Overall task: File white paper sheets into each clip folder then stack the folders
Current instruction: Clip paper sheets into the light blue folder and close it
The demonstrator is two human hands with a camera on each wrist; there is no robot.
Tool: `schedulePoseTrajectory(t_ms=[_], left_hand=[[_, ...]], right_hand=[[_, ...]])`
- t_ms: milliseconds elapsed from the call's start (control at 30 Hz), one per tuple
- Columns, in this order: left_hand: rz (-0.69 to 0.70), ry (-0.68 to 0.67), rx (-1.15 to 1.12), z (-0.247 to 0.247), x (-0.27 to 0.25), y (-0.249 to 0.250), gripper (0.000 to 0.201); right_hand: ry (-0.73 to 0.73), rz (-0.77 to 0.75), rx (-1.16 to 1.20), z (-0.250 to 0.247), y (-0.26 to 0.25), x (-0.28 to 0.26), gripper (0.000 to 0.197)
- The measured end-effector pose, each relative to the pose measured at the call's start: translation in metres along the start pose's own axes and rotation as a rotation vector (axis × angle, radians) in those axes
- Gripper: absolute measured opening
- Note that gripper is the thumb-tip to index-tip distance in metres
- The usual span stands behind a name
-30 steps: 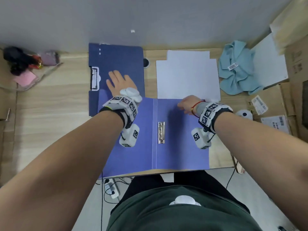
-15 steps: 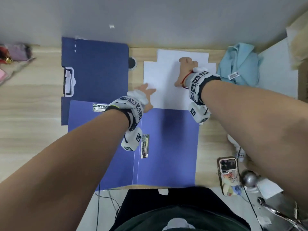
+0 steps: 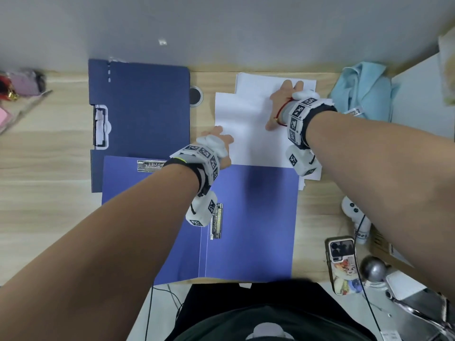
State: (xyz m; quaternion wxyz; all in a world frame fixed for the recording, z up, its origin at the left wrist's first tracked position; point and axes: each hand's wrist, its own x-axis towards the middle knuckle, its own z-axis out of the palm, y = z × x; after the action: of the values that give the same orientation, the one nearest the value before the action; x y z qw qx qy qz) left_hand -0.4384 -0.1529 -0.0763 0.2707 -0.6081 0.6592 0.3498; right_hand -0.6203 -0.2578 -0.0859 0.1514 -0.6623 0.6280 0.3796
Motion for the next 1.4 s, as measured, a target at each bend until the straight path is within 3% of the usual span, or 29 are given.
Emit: schedulePoseTrajectory(t_ms=[100, 200, 300, 433, 467, 567, 667, 700, 833, 900, 967, 1033, 1067, 1167, 1233, 1400], left_hand=[[0.008, 0.007, -0.009, -0.002, 0.000, -0.001, 0.067], [0.006, 0.000, -0.027, 0.000, -0.001, -0.006, 0.066], [-0.040, 0.024, -0.060, -0.002, -0.008, -0.013, 0.063], [-0.172, 0.154, -0.314, -0.009, -0.035, -0.020, 0.027], [-0.193, 0.177, -0.383, -0.011, -0.042, -0.021, 0.027], [-0.217, 0.199, -0.558, -0.006, -0.067, -0.033, 0.057], [-0.205, 0.273, -0.711, -0.002, -0.063, -0.045, 0.116], [-0.180, 0.308, -0.796, -0.005, -0.080, -0.045, 0.119], [-0.018, 0.494, -1.019, -0.022, -0.115, -0.046, 0.072], [0.073, 0.561, -1.019, -0.023, -0.130, -0.044, 0.052], [0.150, 0.575, -1.020, -0.022, -0.142, -0.041, 0.031], [0.203, 0.568, -0.984, -0.018, -0.152, -0.035, 0.014], [0.198, 0.558, -0.942, -0.016, -0.154, -0.032, 0.014], [0.157, 0.550, -0.885, 0.006, -0.164, -0.025, 0.041], [0.133, 0.548, -0.886, 0.021, -0.159, -0.025, 0.055], [0.061, 0.563, -0.812, 0.040, -0.185, 0.001, 0.028]], right_hand=[[0.002, -0.033, 0.085, -0.007, -0.007, -0.009, 0.064], [0.077, -0.039, 0.195, -0.006, 0.002, -0.020, 0.060], [0.139, -0.149, 0.376, -0.014, 0.017, -0.036, 0.046], [0.254, -0.138, 0.404, -0.043, 0.007, -0.076, 0.037], [0.290, -0.142, 0.447, -0.053, 0.006, -0.089, 0.030], [0.424, -0.169, 0.590, -0.065, 0.009, -0.140, 0.019], [0.507, -0.255, 0.871, -0.050, 0.012, -0.164, 0.026], [0.503, -0.291, 1.000, -0.039, 0.010, -0.178, 0.029], [0.463, -0.303, 1.503, 0.005, 0.015, -0.219, 0.036], [0.469, -0.249, 1.582, 0.029, 0.016, -0.239, 0.032], [0.463, -0.218, 1.613, 0.046, 0.017, -0.250, 0.015], [0.455, -0.188, 1.598, 0.058, 0.019, -0.258, 0.015], [0.472, -0.173, 1.614, 0.065, 0.021, -0.256, 0.017], [0.433, -0.121, 1.561, 0.090, 0.030, -0.252, 0.047], [0.374, -0.111, 1.552, 0.100, 0.033, -0.251, 0.040], [0.359, -0.231, 1.537, 0.115, 0.045, -0.254, 0.026]])
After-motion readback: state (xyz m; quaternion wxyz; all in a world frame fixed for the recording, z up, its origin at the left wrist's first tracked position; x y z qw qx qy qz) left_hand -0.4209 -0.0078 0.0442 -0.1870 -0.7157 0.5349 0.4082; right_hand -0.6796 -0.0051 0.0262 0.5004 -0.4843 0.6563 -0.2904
